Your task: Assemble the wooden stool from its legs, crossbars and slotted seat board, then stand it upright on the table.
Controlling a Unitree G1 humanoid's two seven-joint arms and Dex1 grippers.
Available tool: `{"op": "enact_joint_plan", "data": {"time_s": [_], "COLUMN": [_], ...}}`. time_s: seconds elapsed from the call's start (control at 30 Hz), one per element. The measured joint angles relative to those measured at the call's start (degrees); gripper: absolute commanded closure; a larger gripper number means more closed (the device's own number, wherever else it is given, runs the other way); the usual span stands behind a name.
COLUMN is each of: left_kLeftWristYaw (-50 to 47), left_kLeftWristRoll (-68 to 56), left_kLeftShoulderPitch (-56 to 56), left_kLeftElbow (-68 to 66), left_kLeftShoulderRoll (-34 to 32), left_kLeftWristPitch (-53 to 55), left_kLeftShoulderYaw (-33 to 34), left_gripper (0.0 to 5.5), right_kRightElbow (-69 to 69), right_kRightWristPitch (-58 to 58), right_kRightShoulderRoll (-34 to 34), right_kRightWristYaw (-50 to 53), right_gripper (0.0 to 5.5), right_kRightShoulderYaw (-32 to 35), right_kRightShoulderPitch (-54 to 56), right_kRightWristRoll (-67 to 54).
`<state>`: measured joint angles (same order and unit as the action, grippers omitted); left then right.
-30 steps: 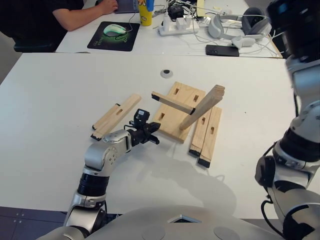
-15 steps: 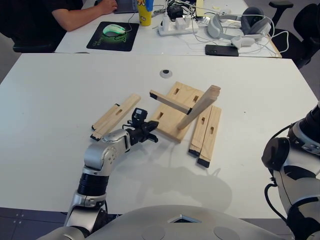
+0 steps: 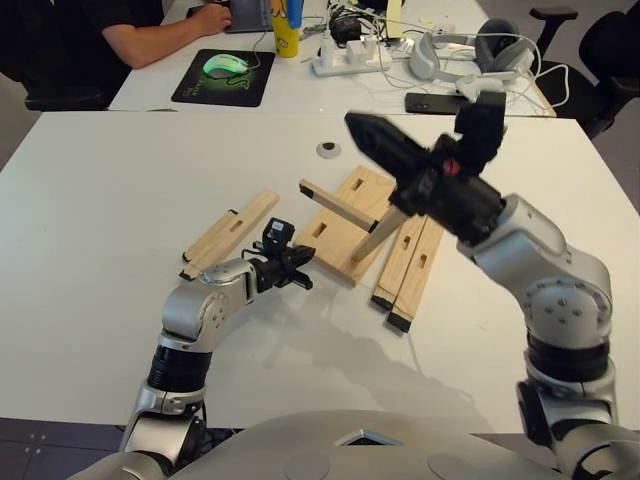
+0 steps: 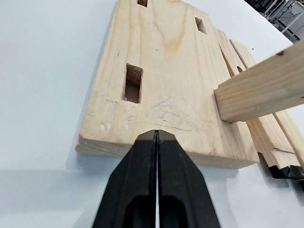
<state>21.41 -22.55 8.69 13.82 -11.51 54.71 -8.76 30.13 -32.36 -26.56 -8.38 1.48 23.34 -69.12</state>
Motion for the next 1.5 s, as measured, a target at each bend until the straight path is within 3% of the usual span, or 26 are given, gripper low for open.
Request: {"op": "enact_joint_plan", "data": {"time_s": [0.27,0.5,0.63,0.73,0.8,0.9,1.03,1.23,1.5], "left_kLeftWristYaw": [-0.61,-0.8,-0.82,-0.68,-0.31,0.45,1.11,0.34,-0.73], "left_kLeftWristRoll": [0.02,0.06,0.06,0.01,0.02,0.07,0.05,0.26,0.29], "left_kLeftShoulderPitch": [-0.07,0.09,0.4,0.47,0.52,1.24,1.41,1.36,0.63], "left_kLeftElbow": [-0.11,-1.26,-1.68,-1.65,-1.67,-1.56,-0.87,-1.85,-2.22], "left_kLeftShoulderRoll": [1.2,1.85,1.86,1.94,1.9,1.08,-0.55,0.39,1.27], "left_kLeftWristPitch": [-0.33,-1.34,-1.41,-1.39,-1.45,-0.64,1.46,1.24,-0.2], "left_kLeftShoulderYaw": [0.33,0.98,1.28,1.27,1.1,0.74,0.16,0.02,1.02], "left_gripper": [5.48,5.48,5.48,5.48,5.48,5.48,5.48,5.48,5.48], "right_kRightElbow": [-4.06,-6.56,-2.53,-0.51,-1.73,0.18,-3.17,-4.07,-4.67], "right_kRightWristPitch": [4.93,4.09,0.64,-1.32,2.3,8.48,5.79,8.06,5.56], "right_kRightShoulderRoll": [0.59,-2.73,-4.23,-2.64,-2.0,-1.6,-0.41,1.19,0.67], "right_kRightWristYaw": [1.38,-1.44,-4.56,-6.94,-9.29,-10.84,-5.66,-1.38,-2.12], "right_gripper": [5.5,5.5,5.5,5.5,5.5,5.5,5.5,5.5,5.5], "right_kRightShoulderYaw": [13.96,15.77,10.59,1.46,-3.12,-4.06,-2.96,8.37,11.46], "right_kRightShoulderPitch": [19.39,23.87,20.39,5.45,-4.33,-8.7,0.28,20.83,25.64], "right_kRightWristRoll": [-11.66,-11.94,-8.08,-5.2,0.5,6.93,10.25,2.26,-5.29]}}
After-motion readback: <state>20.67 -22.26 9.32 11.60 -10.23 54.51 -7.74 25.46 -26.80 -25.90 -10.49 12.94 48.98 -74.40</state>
